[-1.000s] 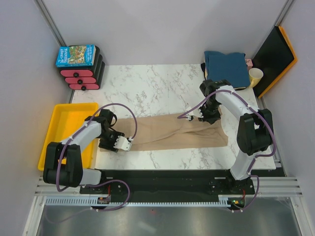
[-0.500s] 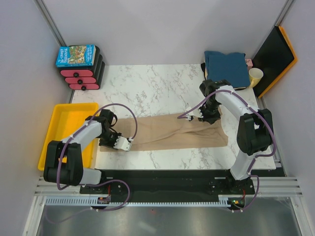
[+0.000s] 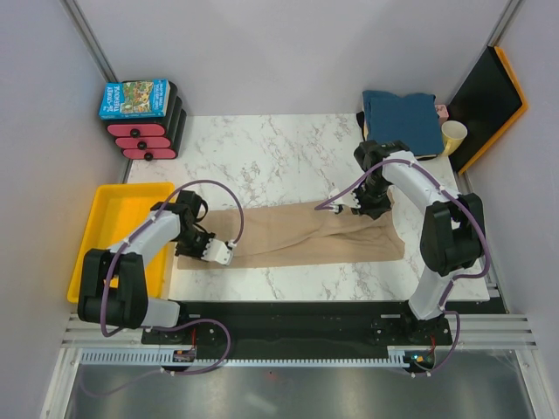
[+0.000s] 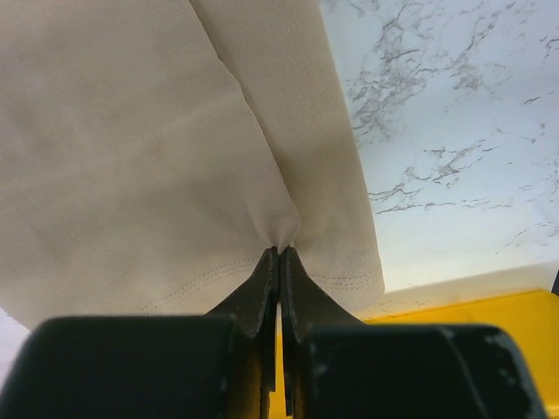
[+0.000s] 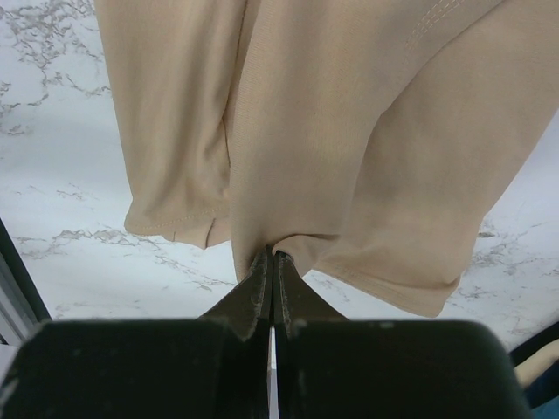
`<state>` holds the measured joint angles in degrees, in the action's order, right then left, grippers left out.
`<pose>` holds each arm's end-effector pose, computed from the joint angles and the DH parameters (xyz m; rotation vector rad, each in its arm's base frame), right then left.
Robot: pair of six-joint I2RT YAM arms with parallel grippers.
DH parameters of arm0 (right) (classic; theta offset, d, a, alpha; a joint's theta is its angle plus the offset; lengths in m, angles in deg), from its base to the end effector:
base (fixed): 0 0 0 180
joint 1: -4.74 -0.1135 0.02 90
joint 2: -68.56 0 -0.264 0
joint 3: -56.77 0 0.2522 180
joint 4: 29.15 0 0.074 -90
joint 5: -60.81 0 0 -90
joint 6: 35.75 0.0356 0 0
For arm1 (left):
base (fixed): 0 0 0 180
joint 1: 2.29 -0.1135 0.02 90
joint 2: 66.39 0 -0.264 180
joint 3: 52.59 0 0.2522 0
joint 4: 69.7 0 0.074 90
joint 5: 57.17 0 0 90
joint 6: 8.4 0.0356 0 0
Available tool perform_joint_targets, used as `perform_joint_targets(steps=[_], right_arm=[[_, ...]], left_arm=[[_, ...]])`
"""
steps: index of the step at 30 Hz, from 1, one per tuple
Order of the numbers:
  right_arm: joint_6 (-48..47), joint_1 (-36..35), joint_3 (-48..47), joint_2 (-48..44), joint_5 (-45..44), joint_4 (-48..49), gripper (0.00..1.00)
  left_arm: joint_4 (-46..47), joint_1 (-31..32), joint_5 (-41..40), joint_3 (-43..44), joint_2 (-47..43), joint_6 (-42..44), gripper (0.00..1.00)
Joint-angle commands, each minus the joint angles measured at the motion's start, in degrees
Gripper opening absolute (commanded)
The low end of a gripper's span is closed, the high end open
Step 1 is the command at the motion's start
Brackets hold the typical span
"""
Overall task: Fold and stack the t-shirts
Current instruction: Fold the other side of the tshirt into a rectangle
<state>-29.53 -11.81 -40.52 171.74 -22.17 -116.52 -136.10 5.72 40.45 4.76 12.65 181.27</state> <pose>0.3101 0.0967 0.2355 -2.3879 1.9990 0.2081 0.2051 -0.0336 0.1703 2.4412 1.7800 -0.1041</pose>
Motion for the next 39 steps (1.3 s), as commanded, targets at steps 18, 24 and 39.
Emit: perform_joint_targets(steps=[18,24,39], right_arm=[[4.95,1.26,-6.56,2.82,-0.87,7.85,0.0],[6.88,3.37,-8.84,2.38,-2.02,14.71,0.0],[11.98,4.08,-10.34,3.17,-5.53,34.83,0.0]], left_arm=[[1.92,-2.3,-3.31,20.12,5.86,-9.41,0.02],[7.89,-3.88,-5.94,24.78,8.84,-10.47,0.02],[22.05,-4.23,-8.85,35.94,19.03,-9.15,0.02]])
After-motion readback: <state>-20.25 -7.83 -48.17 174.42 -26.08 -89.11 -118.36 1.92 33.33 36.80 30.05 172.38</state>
